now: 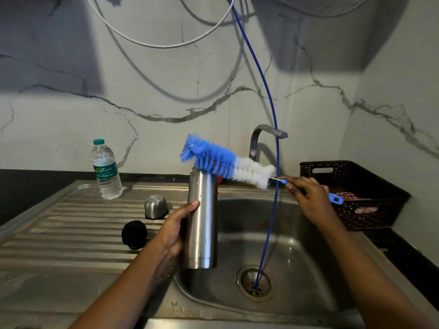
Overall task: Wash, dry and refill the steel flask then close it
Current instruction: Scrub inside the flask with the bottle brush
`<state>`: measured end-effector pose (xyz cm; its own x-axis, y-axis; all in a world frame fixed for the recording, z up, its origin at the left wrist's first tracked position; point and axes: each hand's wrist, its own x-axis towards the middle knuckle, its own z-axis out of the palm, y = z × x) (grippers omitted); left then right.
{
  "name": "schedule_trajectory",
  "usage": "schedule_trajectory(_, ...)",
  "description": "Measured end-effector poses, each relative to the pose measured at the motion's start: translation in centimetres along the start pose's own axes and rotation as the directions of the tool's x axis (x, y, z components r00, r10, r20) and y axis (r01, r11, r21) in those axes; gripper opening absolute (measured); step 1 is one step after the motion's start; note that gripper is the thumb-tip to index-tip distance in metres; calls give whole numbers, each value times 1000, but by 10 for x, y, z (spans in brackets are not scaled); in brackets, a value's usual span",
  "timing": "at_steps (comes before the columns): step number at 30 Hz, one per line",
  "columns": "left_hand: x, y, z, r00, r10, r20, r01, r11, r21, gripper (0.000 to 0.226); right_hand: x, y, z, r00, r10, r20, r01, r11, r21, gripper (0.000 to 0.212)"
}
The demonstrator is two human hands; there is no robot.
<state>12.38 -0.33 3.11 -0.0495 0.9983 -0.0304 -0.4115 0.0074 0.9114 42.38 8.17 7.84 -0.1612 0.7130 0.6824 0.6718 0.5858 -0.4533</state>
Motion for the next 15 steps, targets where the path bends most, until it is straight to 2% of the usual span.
schedule_trajectory(2,2,1,-4,1000,-15,25,17,998,-66,102,-5,17,-7,999,50,-1,-50,998,27,24)
schedule_trajectory(4,3,0,-5,998,-21,57,28,992,-121,99,-9,24,-11,998,62,3,-62,998,34,26)
schedule_trajectory(7,2,-2,0,997,-20,69,27,995,-100,91,-5,2,-2,1000,3,-3,-3,1000,-1,25)
schedule_trajectory(10,2,-1,1,998,-28,62,33,996,-81,99,-1,-20,8,998,-67,1,67,995,-73,25)
schedule_trajectory(15,2,1,-7,996,-39,77,49,990,-132,102,-8,13,-2,999,46,-1,-46,999,0,25)
